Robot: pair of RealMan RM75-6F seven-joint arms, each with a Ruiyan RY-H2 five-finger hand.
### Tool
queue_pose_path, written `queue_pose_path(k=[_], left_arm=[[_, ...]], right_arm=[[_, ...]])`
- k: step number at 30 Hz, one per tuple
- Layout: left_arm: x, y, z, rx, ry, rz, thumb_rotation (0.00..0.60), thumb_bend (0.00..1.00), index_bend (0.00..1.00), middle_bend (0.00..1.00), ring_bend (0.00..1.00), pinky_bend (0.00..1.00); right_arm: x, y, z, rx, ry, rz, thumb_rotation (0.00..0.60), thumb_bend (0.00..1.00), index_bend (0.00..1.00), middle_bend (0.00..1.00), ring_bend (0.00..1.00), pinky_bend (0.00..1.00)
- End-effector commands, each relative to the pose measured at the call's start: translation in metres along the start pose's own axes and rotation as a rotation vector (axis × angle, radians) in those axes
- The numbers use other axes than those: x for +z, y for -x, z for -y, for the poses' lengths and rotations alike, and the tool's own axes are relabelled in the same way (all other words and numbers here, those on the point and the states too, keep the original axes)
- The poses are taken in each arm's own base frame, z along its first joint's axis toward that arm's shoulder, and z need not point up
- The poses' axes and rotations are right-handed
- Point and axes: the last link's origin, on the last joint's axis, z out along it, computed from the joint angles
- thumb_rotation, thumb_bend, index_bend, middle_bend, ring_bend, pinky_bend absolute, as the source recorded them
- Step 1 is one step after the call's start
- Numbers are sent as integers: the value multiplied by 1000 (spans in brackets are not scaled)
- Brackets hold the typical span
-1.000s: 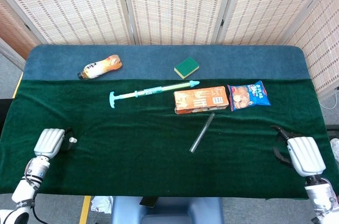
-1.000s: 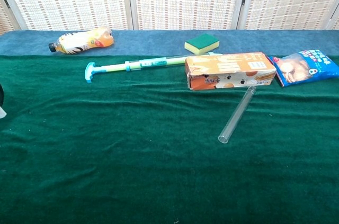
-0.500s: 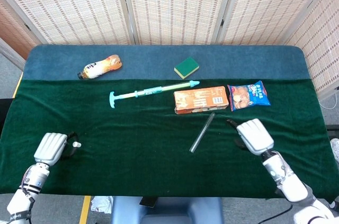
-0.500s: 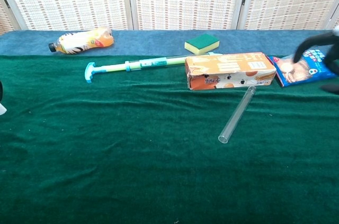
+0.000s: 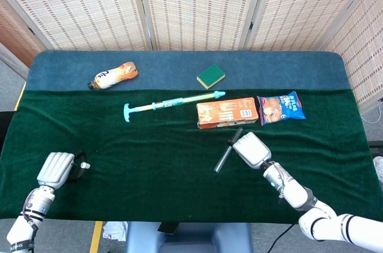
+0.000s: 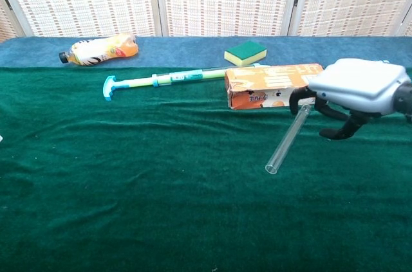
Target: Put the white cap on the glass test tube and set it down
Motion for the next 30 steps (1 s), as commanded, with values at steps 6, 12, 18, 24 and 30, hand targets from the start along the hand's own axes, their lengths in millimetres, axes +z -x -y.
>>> queue_pose_path(k=[6, 12, 18, 24, 30], left_arm=[[-1, 2, 3, -1, -9, 7, 600, 450, 538, 993, 925, 867], [-2, 3, 4, -5, -13, 12, 600, 450, 535, 993, 925, 867], [-3, 4, 6, -9, -20, 17, 600, 450, 532, 993, 925, 868], [-4, 6, 9, -13, -28, 24, 600, 450, 531, 993, 924, 868], [-4, 6, 11, -17, -31, 22, 600, 450, 531, 993, 924, 868]], right_arm=[[15, 11, 12, -22, -27, -2, 591, 385, 380, 857, 940, 1000], [22, 12, 16, -21, -31, -10, 592, 386, 389, 859, 942, 1000], [27, 16, 16, -41, -28, 9, 592, 385, 389, 859, 941, 1000], [33, 19, 13, -45, -17, 24, 593, 384, 395, 859, 940, 1000], [40, 20, 12, -54, -11, 34, 591, 385, 402, 859, 941, 1000]])
